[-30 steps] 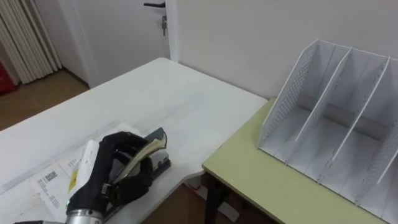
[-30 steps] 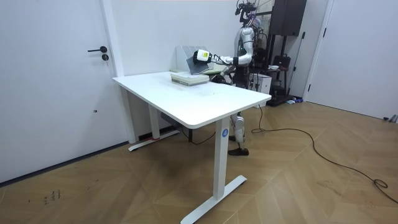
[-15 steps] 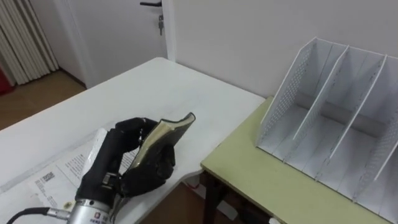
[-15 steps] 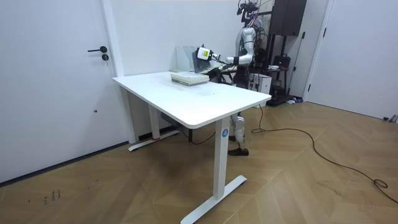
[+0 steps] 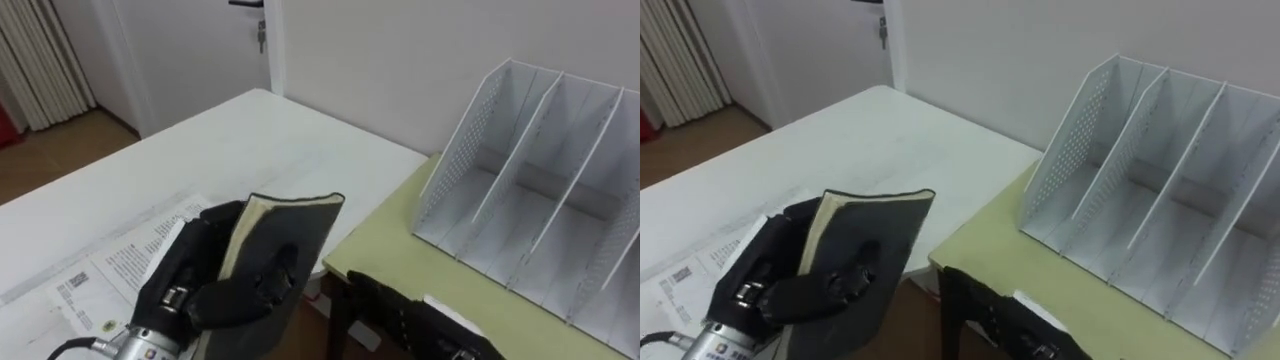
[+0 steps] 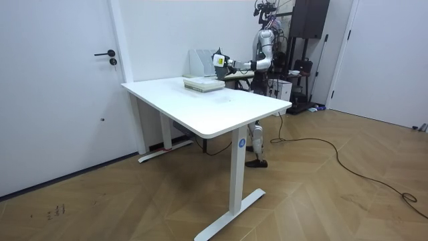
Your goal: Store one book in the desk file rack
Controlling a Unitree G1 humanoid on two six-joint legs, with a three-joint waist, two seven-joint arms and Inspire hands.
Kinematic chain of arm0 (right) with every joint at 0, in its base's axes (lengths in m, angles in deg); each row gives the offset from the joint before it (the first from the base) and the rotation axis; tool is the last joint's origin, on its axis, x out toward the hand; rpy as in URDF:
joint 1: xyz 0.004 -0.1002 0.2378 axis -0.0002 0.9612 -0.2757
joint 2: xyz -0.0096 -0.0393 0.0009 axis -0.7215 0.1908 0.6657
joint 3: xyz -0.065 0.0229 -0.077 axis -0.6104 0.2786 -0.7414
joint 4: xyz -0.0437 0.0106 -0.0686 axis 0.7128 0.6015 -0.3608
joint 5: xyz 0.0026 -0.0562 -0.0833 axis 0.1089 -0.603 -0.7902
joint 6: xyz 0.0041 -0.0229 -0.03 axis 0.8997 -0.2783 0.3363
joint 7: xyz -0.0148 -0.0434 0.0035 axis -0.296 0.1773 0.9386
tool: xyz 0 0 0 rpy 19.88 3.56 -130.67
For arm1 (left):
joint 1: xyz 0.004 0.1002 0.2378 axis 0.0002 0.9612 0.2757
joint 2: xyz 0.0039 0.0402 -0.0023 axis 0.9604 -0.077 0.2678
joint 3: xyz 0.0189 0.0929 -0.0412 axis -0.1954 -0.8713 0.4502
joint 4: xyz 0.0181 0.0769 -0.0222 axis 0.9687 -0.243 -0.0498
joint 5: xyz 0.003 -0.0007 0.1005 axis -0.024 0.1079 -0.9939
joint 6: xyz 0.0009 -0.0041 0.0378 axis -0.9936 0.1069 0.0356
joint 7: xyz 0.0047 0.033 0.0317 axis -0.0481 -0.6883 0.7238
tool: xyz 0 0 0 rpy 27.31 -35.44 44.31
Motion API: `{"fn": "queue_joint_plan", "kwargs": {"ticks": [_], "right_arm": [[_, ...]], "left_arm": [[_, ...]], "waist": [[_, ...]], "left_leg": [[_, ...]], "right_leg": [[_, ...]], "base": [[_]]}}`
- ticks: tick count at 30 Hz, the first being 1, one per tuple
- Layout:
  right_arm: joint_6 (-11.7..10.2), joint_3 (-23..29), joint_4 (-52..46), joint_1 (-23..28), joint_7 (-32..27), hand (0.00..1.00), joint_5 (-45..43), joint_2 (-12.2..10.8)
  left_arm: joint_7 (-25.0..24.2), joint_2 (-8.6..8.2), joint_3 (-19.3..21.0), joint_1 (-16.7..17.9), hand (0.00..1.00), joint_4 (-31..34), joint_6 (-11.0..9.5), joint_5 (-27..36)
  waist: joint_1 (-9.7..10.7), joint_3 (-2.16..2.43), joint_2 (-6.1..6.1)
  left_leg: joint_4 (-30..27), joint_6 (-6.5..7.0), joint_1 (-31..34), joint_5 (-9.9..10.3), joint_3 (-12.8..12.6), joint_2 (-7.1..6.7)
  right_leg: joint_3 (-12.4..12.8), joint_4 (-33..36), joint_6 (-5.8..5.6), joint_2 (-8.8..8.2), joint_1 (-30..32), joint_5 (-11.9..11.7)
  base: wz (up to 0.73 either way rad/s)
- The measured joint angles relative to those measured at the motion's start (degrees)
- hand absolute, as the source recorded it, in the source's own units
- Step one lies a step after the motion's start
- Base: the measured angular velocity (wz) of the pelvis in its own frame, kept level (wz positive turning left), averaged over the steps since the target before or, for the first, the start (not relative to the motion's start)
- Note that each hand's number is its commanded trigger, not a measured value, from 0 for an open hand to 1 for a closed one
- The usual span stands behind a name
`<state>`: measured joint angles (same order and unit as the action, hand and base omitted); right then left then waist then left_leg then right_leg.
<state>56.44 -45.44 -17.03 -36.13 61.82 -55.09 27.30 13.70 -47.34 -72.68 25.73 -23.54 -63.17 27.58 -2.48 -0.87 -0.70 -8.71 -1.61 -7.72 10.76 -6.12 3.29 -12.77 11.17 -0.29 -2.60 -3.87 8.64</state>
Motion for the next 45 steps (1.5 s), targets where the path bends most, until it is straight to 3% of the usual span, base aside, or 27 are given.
{"fn": "queue_joint_plan", "kwargs": {"ticks": [3,7,16,20,24,29,36,37,38,41,43,44,45], "right_arm": [[0.03,0.30,-0.30,-1.43,1.10,0.00,6.14,0.01],[0.05,0.40,-1.74,-1.56,2.22,0.00,11.23,-0.07],[1.88,2.79,-2.54,-2.20,4.81,0.00,17.96,-0.34],[3.02,2.70,-3.99,-2.23,6.96,0.00,19.60,-0.34],[4.33,2.55,-4.06,-2.23,8.30,0.00,19.68,-0.45],[6.07,2.44,-4.24,-2.24,9.33,0.00,20.95,-1.81],[7.57,2.42,-4.23,-2.24,11.23,0.00,22.86,-1.79],[7.86,2.42,-4.23,-2.24,11.28,0.05,23.17,-1.78],[7.95,2.42,-4.23,-2.23,11.38,0.17,23.58,-1.75],[8.71,1.89,-4.20,-2.12,11.54,0.31,24.52,-1.75],[9.16,1.79,-4.20,-2.11,11.54,0.65,25.02,-1.76],[9.31,1.63,-4.14,-2.09,11.53,1.00,25.63,-1.76],[9.54,1.44,-4.14,-2.04,11.53,1.00,25.92,-1.78]], "left_arm": [[-2.39,-0.01,0.34,-0.06,1.00,0.01,0.19,3.73],[-4.65,-0.06,0.40,-0.06,1.00,0.01,1.57,7.87],[-11.04,-0.28,1.26,-0.07,1.00,-0.04,4.72,15.97],[-13.45,-0.23,1.12,-0.22,1.00,-0.46,6.60,16.95],[-15.14,-0.20,1.11,-0.28,1.00,-2.27,8.83,16.95],[-17.65,-0.05,1.54,-0.31,1.00,-2.30,10.02,18.65],[-19.99,0.63,2.09,-1.11,1.00,-2.30,11.74,20.40],[-20.09,0.64,2.09,-1.11,1.00,-2.30,11.81,20.56],[-20.36,0.65,2.13,-1.12,1.00,-2.30,12.08,20.91],[-20.70,0.81,2.10,-1.11,1.00,-2.30,12.37,21.53],[-21.13,1.62,1.97,-1.10,1.00,-2.30,12.97,22.95],[-21.75,2.19,1.96,-1.11,1.00,-2.30,13.20,23.73],[-22.71,2.50,1.99,-1.11,1.00,-2.29,13.22,24.03]], "waist": [[0.43,-0.37,-0.82],[0.49,-0.35,-0.96],[0.58,-0.44,0.86],[0.45,-0.20,1.31],[0.28,-0.20,1.22],[0.02,-0.08,0.31],[-0.73,-0.01,-0.18],[-0.77,-0.01,-0.18],[-0.82,-0.01,-0.18],[-0.92,-0.01,-0.16],[-1.04,0.00,-0.19],[-1.06,0.00,-0.19],[-1.04,0.02,-0.17]], "left_leg": [[0.01,-0.02,0.03,0.02,-0.02,0.02],[0.01,-0.11,-0.05,0.07,0.00,0.04],[0.10,-0.15,0.11,0.11,0.03,0.10],[0.00,-0.16,1.25,0.16,0.01,0.11],[-0.08,-0.16,1.37,0.16,-0.29,0.04],[-0.60,-0.16,1.36,0.16,-1.35,0.05],[-0.71,-0.16,1.44,0.17,-1.72,0.04],[-0.71,-0.16,1.49,0.17,-1.72,0.05],[-0.71,-0.15,1.63,0.18,-1.72,0.07],[-0.70,0.02,1.88,0.42,-1.72,0.22],[-0.69,0.04,2.27,0.49,-1.71,0.27],[-0.70,0.04,2.43,0.49,-1.71,0.26],[-0.73,0.04,2.41,0.49,-1.71,0.25]], "right_leg": [[0.19,-0.13,0.00,0.03,0.02,0.00],[0.56,-0.34,0.03,0.10,-0.07,-0.05],[0.47,-0.34,0.05,0.19,0.06,-0.08],[0.39,0.10,0.05,0.15,1.33,-0.07],[0.81,0.67,0.06,0.00,1.94,-0.06],[1.59,0.84,0.04,-0.03,2.25,-0.04],[1.90,1.52,0.05,-0.10,2.82,-0.04],[1.88,1.52,0.05,-0.09,2.86,-0.04],[1.85,1.53,0.05,-0.09,2.92,-0.04],[1.74,1.51,0.06,0.05,3.09,-0.04],[1.62,1.64,0.11,0.11,3.58,-0.08],[1.59,1.65,0.14,0.10,3.70,-0.09],[1.60,1.68,0.15,0.09,3.65,-0.10]], "base": [[-0.03],[-0.04],[0.01],[-0.01],[-0.06],[-0.10],[-0.03],[0.04],[0.06],[0.03],[0.00],[0.00],[0.00]]}}
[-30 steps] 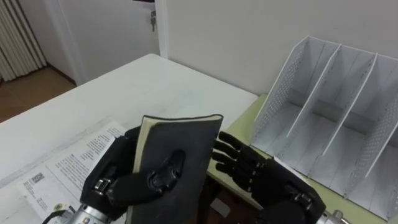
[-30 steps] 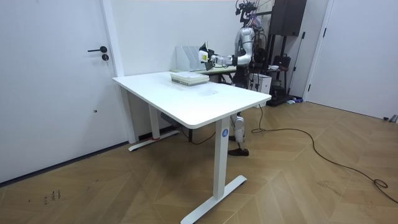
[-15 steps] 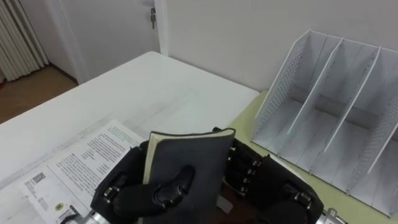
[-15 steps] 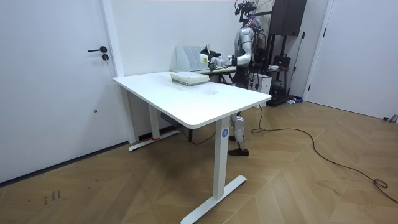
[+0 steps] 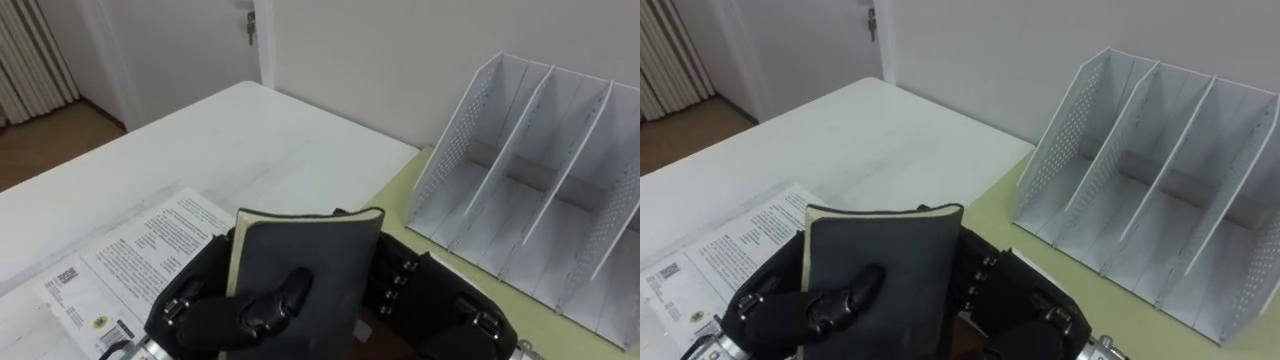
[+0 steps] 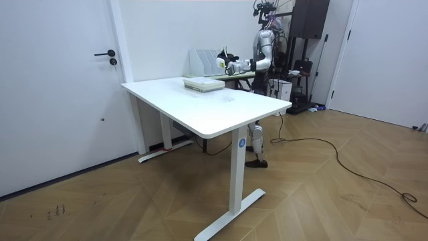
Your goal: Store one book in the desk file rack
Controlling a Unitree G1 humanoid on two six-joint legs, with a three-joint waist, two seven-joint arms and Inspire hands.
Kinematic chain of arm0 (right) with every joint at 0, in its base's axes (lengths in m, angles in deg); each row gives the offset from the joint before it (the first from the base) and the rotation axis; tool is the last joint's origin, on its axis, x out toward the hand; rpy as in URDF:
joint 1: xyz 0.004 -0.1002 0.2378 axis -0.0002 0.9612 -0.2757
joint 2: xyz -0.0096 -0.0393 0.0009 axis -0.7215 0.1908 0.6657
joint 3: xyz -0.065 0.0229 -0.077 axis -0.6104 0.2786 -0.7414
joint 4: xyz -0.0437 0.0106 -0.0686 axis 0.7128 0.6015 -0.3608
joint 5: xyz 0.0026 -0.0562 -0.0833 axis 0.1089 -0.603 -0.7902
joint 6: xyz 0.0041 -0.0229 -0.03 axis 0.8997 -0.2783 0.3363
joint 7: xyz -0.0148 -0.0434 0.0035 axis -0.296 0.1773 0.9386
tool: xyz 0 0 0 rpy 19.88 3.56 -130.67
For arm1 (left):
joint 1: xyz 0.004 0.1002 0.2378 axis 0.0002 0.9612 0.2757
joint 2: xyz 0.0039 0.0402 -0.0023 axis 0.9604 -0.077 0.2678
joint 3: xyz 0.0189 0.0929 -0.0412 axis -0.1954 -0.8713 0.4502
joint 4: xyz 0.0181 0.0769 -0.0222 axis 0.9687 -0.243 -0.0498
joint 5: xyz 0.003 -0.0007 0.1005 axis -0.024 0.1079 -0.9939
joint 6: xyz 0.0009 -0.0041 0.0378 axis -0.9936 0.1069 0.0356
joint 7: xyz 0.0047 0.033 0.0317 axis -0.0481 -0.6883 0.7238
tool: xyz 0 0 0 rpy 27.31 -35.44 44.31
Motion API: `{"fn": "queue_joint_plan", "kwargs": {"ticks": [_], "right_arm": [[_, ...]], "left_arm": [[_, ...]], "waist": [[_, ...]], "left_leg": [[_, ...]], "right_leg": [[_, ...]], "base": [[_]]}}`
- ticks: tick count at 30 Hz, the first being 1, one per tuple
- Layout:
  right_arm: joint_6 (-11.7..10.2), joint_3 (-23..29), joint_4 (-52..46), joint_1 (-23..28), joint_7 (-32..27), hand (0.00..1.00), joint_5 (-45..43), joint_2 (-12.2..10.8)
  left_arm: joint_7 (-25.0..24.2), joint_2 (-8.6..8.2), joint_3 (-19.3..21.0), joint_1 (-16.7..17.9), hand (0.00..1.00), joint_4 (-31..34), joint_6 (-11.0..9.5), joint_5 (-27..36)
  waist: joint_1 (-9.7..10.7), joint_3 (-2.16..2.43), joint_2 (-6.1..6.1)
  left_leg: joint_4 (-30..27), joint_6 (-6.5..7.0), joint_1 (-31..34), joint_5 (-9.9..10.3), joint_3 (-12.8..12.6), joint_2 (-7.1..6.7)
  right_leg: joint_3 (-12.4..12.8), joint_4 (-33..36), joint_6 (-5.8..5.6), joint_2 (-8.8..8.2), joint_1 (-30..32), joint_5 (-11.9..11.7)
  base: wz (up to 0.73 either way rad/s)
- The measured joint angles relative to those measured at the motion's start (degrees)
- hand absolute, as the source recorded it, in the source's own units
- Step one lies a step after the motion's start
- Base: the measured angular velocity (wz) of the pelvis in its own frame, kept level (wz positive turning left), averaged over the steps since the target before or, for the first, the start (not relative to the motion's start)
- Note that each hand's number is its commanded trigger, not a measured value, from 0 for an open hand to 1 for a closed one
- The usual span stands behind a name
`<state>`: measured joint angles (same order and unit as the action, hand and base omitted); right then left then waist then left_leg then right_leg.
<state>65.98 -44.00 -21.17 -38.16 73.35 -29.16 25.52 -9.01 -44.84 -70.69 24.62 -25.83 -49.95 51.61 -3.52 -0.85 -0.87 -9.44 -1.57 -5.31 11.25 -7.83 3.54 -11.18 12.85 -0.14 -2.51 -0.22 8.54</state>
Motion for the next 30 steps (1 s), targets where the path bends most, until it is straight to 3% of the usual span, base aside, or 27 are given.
{"fn": "queue_joint_plan", "kwargs": {"ticks": [4,9,12,24,25,26,30], "right_arm": [[0.10,-0.58,0.00,0.03,0.00,1.00,0.07,0.01],[0.86,-2.48,0.54,0.06,-0.18,1.00,0.29,-0.01],[0.88,-3.33,0.91,0.13,-0.14,1.00,0.39,0.06],[0.66,-5.33,1.15,0.19,-0.05,1.00,2.74,0.46],[0.66,-5.33,1.15,0.19,-0.05,1.00,2.74,0.48],[0.64,-5.34,1.20,0.19,-0.05,1.00,2.74,0.49],[0.37,-5.74,1.61,0.19,-0.05,1.00,2.74,0.50]], "left_arm": [[-1.99,0.38,-0.09,0.00,1.00,0.00,0.08,0.61],[-5.77,2.10,-2.82,0.00,1.00,0.16,0.85,0.70],[-6.16,3.31,-3.08,-0.02,1.00,0.16,1.04,0.85],[-6.83,4.85,-3.44,-0.06,1.00,0.16,1.26,2.97],[-6.83,4.85,-3.45,-0.06,0.92,0.16,1.26,2.97],[-6.82,4.89,-3.45,-0.06,0.00,0.16,1.26,2.97],[-6.68,5.39,-3.47,-0.06,0.00,0.16,1.26,2.96]], "waist": [[-0.06,0.00,0.00],[-0.20,-0.01,0.01],[-0.06,-0.02,0.11],[0.20,0.18,0.72],[0.21,0.18,0.72],[0.25,0.18,0.72],[0.37,0.17,0.73]], "left_leg": [[-0.07,0.00,-0.06,0.00,-0.01,0.01],[-0.08,-0.01,-0.73,0.00,0.00,-0.03],[-0.06,-0.03,-0.77,0.18,0.06,0.04],[-0.11,-0.04,-0.83,0.57,0.18,0.15],[-0.11,-0.04,-0.83,0.57,0.18,0.14],[-0.11,-0.04,-0.81,0.57,0.18,0.13],[-0.09,-0.03,-0.69,0.59,0.20,0.14]], "right_leg": [[0.16,0.11,0.00,-0.01,-0.03,0.00],[-0.01,-0.16,-0.04,-0.08,-0.91,0.02],[-0.08,-0.07,-0.04,0.00,-0.93,0.02],[-0.29,-0.12,-0.07,0.09,-1.18,0.04],[-0.28,-0.12,-0.08,0.08,-1.19,0.05],[-0.15,-0.12,-0.09,0.07,-1.20,0.06],[-0.11,-0.13,-0.11,0.09,-1.30,0.07]], "base": [[0.00],[0.01],[0.00],[0.00],[0.00],[0.00],[0.00]]}}
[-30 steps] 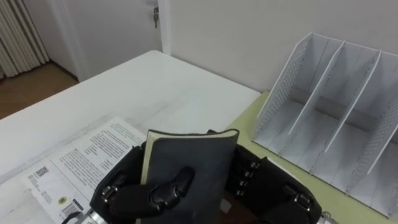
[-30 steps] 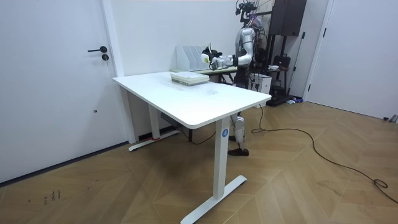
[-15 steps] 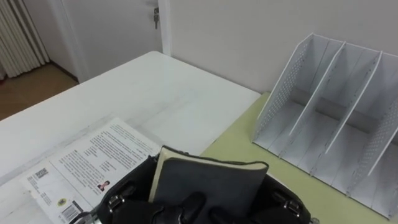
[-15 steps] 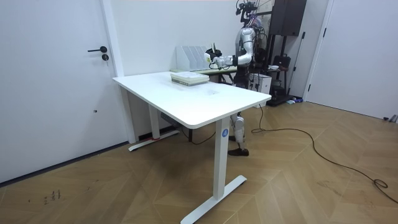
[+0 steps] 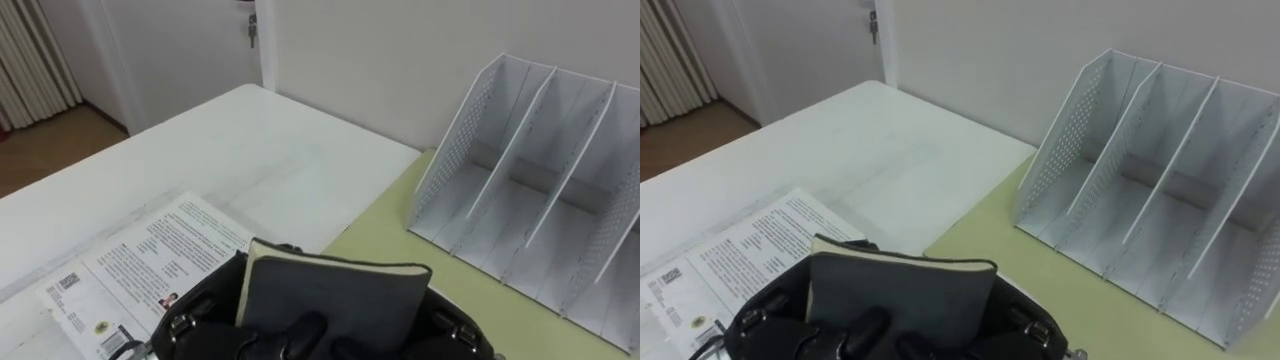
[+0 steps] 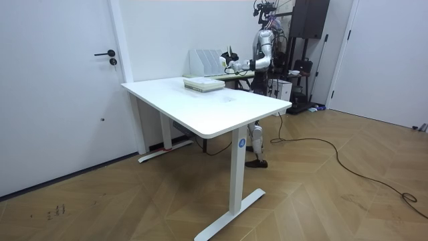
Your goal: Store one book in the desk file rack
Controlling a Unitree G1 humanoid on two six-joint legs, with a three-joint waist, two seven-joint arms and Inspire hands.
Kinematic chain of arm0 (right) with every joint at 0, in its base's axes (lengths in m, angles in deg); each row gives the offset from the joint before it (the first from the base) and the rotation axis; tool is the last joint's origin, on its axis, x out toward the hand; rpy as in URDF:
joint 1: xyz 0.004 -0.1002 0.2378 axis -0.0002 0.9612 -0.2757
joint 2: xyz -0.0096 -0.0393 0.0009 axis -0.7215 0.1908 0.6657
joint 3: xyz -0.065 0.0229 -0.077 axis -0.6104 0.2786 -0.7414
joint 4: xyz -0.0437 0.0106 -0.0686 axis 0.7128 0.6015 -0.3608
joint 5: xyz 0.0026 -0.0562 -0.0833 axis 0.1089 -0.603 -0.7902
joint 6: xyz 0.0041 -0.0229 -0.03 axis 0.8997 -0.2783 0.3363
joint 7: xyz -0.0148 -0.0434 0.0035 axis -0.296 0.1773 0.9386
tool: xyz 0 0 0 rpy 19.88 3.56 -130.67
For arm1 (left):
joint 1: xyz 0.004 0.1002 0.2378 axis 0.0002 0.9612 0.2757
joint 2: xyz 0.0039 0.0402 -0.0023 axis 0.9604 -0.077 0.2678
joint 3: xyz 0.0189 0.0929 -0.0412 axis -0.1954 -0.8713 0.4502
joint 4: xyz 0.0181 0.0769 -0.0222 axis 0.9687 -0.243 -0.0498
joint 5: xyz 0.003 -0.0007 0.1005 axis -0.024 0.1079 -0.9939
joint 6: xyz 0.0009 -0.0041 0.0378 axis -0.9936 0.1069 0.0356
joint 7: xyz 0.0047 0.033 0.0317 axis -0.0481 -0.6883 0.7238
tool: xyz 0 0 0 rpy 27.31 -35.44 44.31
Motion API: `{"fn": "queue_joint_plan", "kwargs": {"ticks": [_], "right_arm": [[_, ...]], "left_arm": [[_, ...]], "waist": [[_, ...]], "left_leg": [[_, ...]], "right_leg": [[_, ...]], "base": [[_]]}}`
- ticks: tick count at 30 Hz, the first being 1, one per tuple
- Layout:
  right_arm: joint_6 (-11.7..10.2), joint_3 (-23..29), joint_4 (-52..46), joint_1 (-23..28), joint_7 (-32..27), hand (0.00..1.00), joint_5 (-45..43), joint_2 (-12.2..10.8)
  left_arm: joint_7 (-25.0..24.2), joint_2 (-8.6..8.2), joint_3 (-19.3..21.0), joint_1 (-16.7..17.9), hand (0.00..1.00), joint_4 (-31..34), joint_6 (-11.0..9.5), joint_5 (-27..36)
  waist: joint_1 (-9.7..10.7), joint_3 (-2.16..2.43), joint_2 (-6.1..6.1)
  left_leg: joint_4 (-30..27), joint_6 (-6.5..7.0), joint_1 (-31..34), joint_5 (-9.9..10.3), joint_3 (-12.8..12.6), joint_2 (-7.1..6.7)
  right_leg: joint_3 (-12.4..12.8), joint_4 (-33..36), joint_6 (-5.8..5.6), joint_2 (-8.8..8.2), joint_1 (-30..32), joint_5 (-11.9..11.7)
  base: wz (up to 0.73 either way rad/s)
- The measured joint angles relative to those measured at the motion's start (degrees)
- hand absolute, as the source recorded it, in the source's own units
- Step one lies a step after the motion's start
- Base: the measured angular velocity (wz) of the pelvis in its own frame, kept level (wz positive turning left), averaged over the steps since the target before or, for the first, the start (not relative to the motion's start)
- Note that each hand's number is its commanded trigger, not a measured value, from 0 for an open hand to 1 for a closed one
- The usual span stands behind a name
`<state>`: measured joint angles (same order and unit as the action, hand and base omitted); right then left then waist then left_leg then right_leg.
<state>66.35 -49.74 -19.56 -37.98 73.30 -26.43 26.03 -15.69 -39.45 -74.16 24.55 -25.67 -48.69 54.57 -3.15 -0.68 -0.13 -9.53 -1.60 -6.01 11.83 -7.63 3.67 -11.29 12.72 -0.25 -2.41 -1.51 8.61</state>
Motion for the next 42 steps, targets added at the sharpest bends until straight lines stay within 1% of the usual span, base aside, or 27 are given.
{"fn": "queue_joint_plan", "kwargs": {"ticks": [2,7,12,18,25,28,29,31,33,34,37,40,42], "right_arm": [[-0.01,-0.09,0.12,0.00,0.00,1.00,-0.04,0.12],[0.28,-0.06,0.34,0.00,0.03,1.00,-1.80,1.70],[0.52,0.25,0.23,-0.26,-0.03,1.00,-2.61,3.83],[0.55,4.07,-2.66,-0.26,-0.44,1.00,-2.80,4.32],[0.56,8.40,-3.05,-0.30,-0.70,1.00,-2.97,4.37],[0.56,9.26,-3.59,-0.32,-1.31,1.00,-4.06,4.36],[0.56,9.48,-3.92,-0.34,-1.41,1.00,-5.07,4.36],[0.56,9.61,-4.30,-0.33,-1.90,1.00,-5.32,4.37],[0.56,10.91,-5.78,-0.33,-3.10,1.00,-5.48,4.36],[0.57,11.45,-6.33,-0.33,-3.55,1.00,-5.46,4.36],[0.56,13.68,-8.71,-0.38,-6.67,1.00,-4.70,4.35],[0.54,15.24,-10.40,-1.16,-10.04,1.00,-5.10,4.41],[0.45,16.61,-10.75,-2.42,-13.16,1.00,-5.50,4.41]], "left_arm": [[0.20,0.06,0.02,-0.03,0.00,0.00,-0.04,0.03],[1.27,-0.23,0.23,-0.34,0.00,0.00,-0.21,0.05],[3.51,-1.30,0.29,-0.50,0.00,-0.22,-0.20,-0.01],[4.15,-1.44,0.30,-1.99,0.00,-3.68,-0.04,-0.07],[4.16,-1.47,0.32,-1.90,0.00,-6.39,0.16,-0.09],[4.16,-1.85,0.37,-1.90,0.00,-6.46,0.15,-1.50],[4.14,-2.21,0.41,-1.90,0.00,-6.82,0.14,-2.63],[4.18,-2.56,0.50,-1.58,0.00,-7.57,0.13,-4.01],[4.56,-2.61,0.69,-0.13,0.00,-8.35,0.14,-4.68],[4.64,-2.64,0.69,0.31,0.00,-8.41,0.15,-4.67],[5.01,-3.46,0.63,1.34,0.00,-9.62,0.20,-4.70],[6.42,-4.32,0.36,2.91,0.00,-11.24,0.04,-5.81],[7.65,-4.71,0.19,3.84,0.00,-13.86,0.03,-7.52]], "waist": [[0.04,-0.01,0.00],[-0.16,-0.02,0.03],[0.13,-0.03,0.00],[0.18,-0.05,-0.03],[0.18,-0.48,-0.72],[0.20,-0.51,-0.84],[0.20,-0.50,-0.88],[0.16,-0.49,-0.90],[1.12,-0.48,-0.90],[1.20,-0.48,-0.90],[1.36,-0.47,-0.93],[2.69,-0.44,-1.00],[3.28,-0.43,-1.12]], "left_leg": [[0.00,0.01,0.07,0.01,0.00,0.00],[-0.02,0.01,0.26,0.01,-0.01,-0.02],[-0.14,0.03,0.31,-0.01,-0.02,-0.08],[-0.11,0.04,0.01,-0.02,-0.24,-0.32],[-0.07,0.04,-0.38,-0.02,-0.28,-0.34],[-0.08,0.04,-0.43,-0.02,-0.28,-0.36],[-0.08,0.04,-0.57,-0.02,-0.28,-0.37],[-0.08,0.04,-0.70,-0.02,-0.28,-0.36],[-0.06,0.04,-0.73,-0.02,-0.32,-0.39],[-0.07,0.04,-0.72,-0.02,-0.40,-0.39],[-0.06,0.04,-1.09,-0.02,-1.28,-0.38],[-0.05,0.04,-1.16,-0.02,-1.53,-0.40],[-0.04,0.04,-1.36,-0.02,-1.66,-0.35]], "right_leg": [[-0.03,-0.01,0.00,-0.01,0.01,0.00],[0.02,-0.05,0.00,-0.01,0.24,0.00],[0.04,0.00,-0.05,-0.12,0.58,0.03],[0.23,0.00,-0.24,-0.31,0.43,0.15],[0.53,0.07,-0.29,-0.23,0.31,0.20],[0.55,0.10,-0.29,-0.25,0.34,0.21],[0.69,0.18,-0.30,-0.25,0.33,0.22],[0.99,0.20,-0.30,-0.18,0.32,0.22],[1.15,0.20,-0.30,-0.24,0.26,0.23],[1.24,0.22,-0.30,-0.25,0.33,0.23],[1.76,0.39,-0.32,-0.18,0.40,0.24],[1.72,0.40,-0.33,-0.21,0.39,0.25],[1.88,0.45,-0.32,-0.13,0.32,0.24]], "base": [[0.00],[0.00],[0.00],[-0.02],[-0.03],[-0.01],[-0.06],[-0.07],[0.00],[-0.04],[-0.11],[-0.01],[-0.04]]}}
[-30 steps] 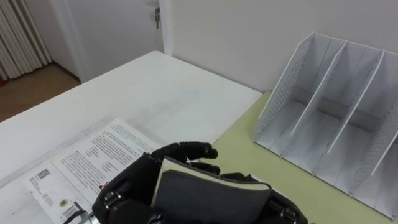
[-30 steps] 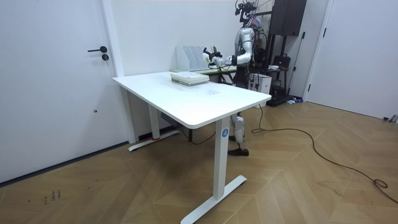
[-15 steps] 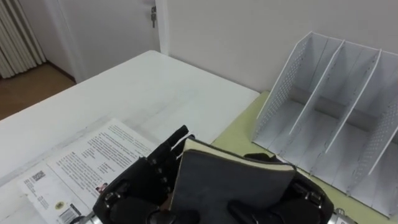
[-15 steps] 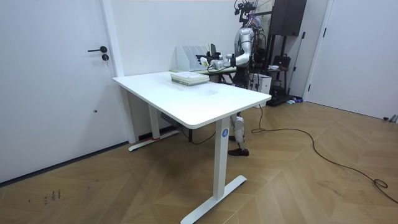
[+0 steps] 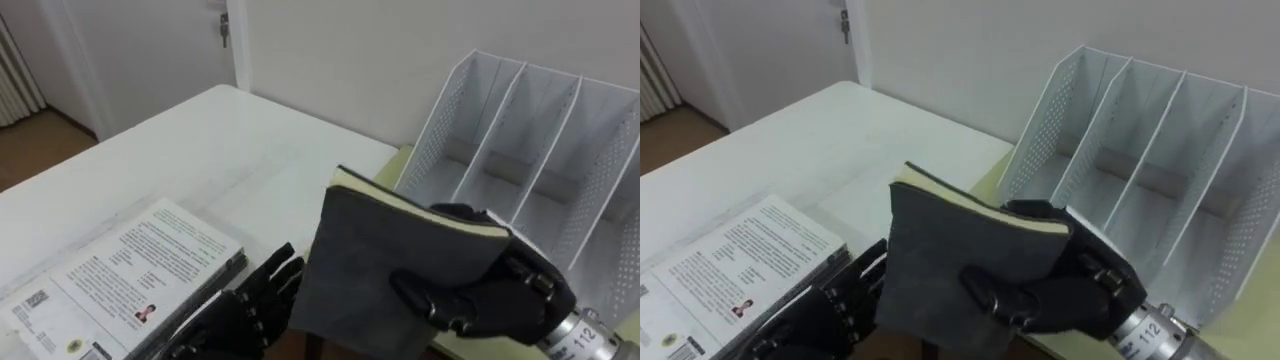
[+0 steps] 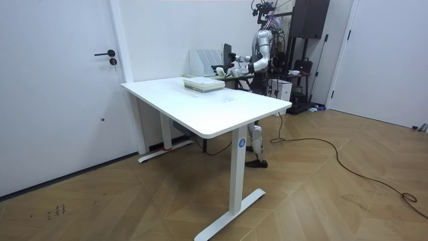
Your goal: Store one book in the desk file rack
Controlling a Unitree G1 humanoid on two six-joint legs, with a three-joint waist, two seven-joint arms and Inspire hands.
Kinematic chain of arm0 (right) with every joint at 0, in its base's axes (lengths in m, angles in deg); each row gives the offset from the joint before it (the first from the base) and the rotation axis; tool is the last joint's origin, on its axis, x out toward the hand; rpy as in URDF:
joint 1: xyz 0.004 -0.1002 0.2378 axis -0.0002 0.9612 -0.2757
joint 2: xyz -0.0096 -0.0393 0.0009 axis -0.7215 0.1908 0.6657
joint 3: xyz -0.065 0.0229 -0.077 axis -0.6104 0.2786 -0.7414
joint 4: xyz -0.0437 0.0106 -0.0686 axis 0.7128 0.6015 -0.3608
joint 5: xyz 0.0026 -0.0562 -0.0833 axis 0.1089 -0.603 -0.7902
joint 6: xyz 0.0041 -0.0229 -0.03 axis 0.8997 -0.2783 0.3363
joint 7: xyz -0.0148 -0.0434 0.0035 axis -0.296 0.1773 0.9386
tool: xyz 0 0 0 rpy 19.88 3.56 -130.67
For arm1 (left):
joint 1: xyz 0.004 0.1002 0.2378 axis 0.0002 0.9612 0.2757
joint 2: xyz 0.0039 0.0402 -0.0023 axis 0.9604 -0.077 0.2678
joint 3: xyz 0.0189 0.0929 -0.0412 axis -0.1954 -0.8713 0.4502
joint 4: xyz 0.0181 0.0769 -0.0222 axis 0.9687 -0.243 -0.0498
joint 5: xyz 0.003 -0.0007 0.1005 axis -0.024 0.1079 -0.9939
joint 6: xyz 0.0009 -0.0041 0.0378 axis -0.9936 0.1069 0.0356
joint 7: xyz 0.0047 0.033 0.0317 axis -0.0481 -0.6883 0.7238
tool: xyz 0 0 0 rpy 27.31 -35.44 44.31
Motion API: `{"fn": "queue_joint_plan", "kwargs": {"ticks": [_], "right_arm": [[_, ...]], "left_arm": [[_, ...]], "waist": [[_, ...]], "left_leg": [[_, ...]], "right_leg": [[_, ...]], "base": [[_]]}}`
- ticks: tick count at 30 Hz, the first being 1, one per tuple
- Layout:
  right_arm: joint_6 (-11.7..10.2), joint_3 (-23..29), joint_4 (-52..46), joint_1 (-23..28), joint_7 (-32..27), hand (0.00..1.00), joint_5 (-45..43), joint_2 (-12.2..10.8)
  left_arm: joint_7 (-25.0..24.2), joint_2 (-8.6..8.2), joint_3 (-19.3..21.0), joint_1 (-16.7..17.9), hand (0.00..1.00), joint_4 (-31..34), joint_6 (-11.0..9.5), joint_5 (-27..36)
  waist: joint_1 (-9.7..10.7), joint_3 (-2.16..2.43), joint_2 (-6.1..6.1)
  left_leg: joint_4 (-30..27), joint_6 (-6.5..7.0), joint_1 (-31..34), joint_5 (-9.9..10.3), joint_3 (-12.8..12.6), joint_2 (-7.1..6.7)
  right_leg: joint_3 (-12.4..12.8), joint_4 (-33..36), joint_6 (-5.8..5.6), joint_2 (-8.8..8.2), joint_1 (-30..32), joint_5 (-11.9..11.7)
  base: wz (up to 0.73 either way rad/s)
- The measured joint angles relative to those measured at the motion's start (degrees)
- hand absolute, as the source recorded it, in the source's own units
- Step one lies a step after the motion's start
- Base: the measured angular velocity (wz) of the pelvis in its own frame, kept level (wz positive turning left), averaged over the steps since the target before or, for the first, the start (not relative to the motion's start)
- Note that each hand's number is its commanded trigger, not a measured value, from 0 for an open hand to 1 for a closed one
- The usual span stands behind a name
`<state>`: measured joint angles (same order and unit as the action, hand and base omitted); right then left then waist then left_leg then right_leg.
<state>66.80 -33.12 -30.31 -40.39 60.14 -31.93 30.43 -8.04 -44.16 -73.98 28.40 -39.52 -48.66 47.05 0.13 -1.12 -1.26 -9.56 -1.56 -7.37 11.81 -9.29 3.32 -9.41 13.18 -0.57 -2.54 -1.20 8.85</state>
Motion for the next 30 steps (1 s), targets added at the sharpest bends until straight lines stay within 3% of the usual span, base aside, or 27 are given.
{"fn": "queue_joint_plan", "kwargs": {"ticks": [7,11,15,22,30], "right_arm": [[-0.85,0.88,-2.51,-2.05,-9.28,1.00,-3.85,-0.10],[-2.07,0.88,-2.71,-4.25,-15.07,1.00,-7.37,-0.80],[-2.70,1.00,-3.45,-7.44,-20.79,1.00,-11.09,-1.25],[-4.57,2.07,-7.25,-9.61,-27.87,1.00,-12.35,-1.17],[-5.41,3.68,-7.25,-13.30,-40.72,1.00,-15.17,-1.12]], "left_arm": [[2.50,-0.79,-2.85,1.34,0.00,-8.17,-0.36,-5.18],[3.77,-2.43,-3.74,1.36,0.00,-13.14,-1.68,-9.87],[4.02,-2.82,-4.65,1.37,0.00,-17.81,-2.95,-11.16],[4.24,-3.19,-4.15,2.06,0.00,-25.26,-3.88,-14.20],[10.07,-4.64,-1.97,3.23,0.00,-35.29,-4.67,-21.49]], "waist": [[1.63,0.02,0.01],[1.86,0.02,-0.01],[2.40,0.05,-0.10],[2.44,0.20,-0.46],[2.32,0.29,-0.28]], "left_leg": [[0.02,0.00,-0.59,0.00,-0.06,0.05],[0.07,0.00,-0.64,0.00,-0.15,0.05],[0.06,0.00,-0.32,0.00,-0.50,0.05],[0.19,0.00,-0.21,0.00,-1.47,0.16],[0.23,0.00,0.36,0.00,-1.48,0.16]], "right_leg": [[-0.04,-0.52,0.04,0.18,-0.85,-0.02],[-0.01,-0.49,0.04,0.20,-0.85,-0.02],[0.17,-0.40,0.03,0.19,-0.50,-0.02],[0.04,-0.40,0.04,0.21,-0.19,-0.02],[-0.18,-0.48,0.09,0.27,0.26,-0.06]], "base": [[0.00],[0.00],[-0.01],[-0.02],[0.02]]}}
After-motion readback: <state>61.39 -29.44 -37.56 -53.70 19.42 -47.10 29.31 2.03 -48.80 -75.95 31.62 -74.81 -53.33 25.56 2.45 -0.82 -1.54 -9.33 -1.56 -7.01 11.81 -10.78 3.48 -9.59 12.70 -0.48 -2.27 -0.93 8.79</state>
